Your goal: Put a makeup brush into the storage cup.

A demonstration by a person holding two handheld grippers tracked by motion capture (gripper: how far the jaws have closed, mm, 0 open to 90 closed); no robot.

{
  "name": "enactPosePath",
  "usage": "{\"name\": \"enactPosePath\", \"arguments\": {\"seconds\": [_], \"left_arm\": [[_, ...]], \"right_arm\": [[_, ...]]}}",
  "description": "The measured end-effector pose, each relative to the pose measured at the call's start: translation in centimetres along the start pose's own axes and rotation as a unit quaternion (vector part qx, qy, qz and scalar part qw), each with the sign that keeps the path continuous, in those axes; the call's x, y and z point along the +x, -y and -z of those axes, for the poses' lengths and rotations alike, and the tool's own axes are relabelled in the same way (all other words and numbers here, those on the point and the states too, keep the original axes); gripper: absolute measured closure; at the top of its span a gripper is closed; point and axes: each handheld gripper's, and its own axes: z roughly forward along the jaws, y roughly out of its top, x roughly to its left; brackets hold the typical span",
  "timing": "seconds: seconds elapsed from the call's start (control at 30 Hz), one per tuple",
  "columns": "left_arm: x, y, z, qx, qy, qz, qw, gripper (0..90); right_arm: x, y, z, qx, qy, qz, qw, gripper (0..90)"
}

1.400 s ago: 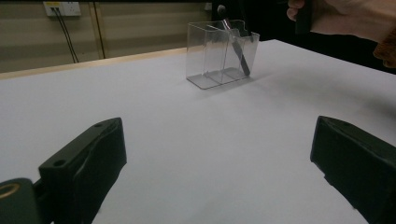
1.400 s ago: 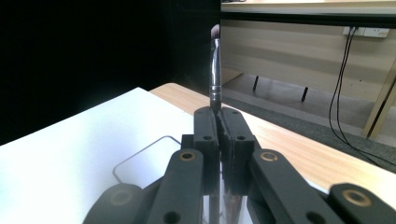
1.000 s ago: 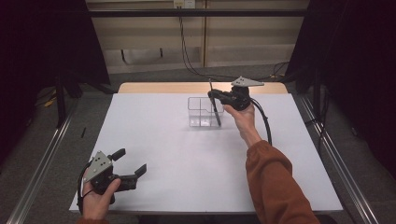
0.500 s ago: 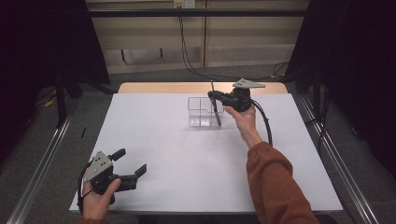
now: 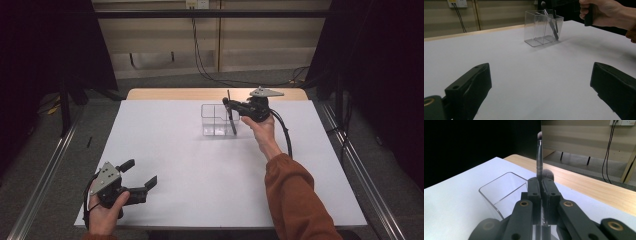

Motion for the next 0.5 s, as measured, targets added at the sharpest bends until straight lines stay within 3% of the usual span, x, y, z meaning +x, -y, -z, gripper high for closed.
{"name": "enactPosePath", "arguments": {"seconds": [0.5], "left_arm": [[-0.01,0.02,-0.06,0.001,-0.001,0.000,1.0000,3.5]], "right_arm": [[-0.51,1.09,0.16,0.018,-0.001,-0.002,0.9998,84.7]]}}
